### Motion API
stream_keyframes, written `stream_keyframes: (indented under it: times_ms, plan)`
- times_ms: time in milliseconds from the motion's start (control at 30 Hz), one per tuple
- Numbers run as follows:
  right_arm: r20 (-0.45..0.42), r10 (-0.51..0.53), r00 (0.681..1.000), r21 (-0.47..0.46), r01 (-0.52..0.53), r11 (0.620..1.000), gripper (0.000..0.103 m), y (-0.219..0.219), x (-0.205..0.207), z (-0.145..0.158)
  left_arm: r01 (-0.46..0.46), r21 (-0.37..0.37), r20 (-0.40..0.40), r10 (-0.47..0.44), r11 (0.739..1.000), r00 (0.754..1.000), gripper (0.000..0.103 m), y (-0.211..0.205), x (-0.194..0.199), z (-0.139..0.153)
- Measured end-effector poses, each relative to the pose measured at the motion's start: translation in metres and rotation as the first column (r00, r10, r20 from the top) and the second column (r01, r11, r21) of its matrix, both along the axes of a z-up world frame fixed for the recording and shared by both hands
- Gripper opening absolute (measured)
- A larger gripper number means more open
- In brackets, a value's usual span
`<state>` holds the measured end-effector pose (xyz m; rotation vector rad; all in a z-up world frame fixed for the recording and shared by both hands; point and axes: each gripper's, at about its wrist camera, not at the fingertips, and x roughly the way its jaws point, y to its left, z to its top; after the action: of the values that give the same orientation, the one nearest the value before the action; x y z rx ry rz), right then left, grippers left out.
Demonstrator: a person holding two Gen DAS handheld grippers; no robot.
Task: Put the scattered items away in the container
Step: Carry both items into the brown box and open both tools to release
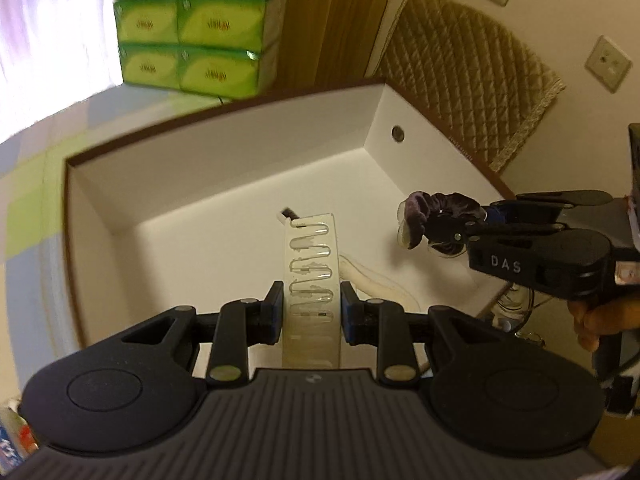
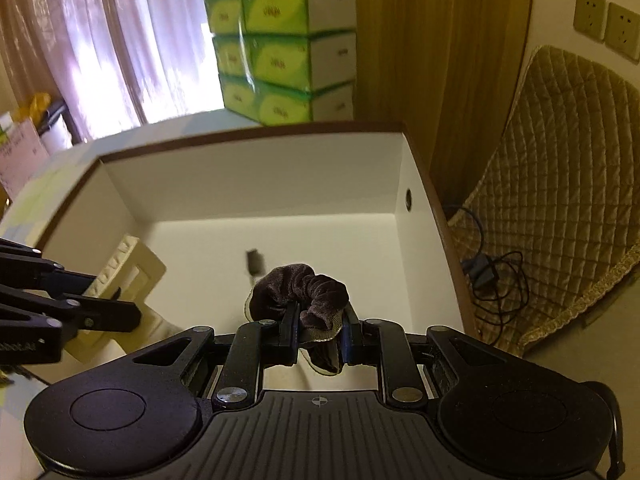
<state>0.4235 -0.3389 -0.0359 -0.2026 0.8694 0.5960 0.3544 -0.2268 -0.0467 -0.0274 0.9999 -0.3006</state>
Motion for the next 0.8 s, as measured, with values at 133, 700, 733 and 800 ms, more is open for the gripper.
stream_keyframes:
  times_ms: [133, 700, 733, 800]
  plan:
    - [-0.014, 0.024, 1.0, -0.033, -0.025, 0.999, 0.022, 0.0, 0.013, -0.008, -0.028, 0.021, -0.041, 0.029, 0.999, 0.999, 0.023, -0.014, 0.014, -0.012]
    - [0.023, 0.131, 0.991, -0.082, -0.129, 0.988, 0.022, 0.008, 0.024, -0.015, -0.066, 0.013, -0.15, 0.067, 0.998, 0.986, 0.027, -0.025, 0.028, -0.039]
    - [0.026, 0.134, 0.991, -0.084, -0.132, 0.988, 0.022, 0.008, 0.023, -0.015, -0.067, 0.012, -0.149, 0.068, 0.998, 0.986, 0.028, -0.026, 0.028, -0.039]
    - [0.03, 0.139, 0.99, -0.092, -0.136, 0.986, 0.022, 0.008, 0.022, -0.016, -0.066, 0.031, -0.143, 0.07, 0.997, 0.987, 0.028, -0.026, 0.028, -0.038]
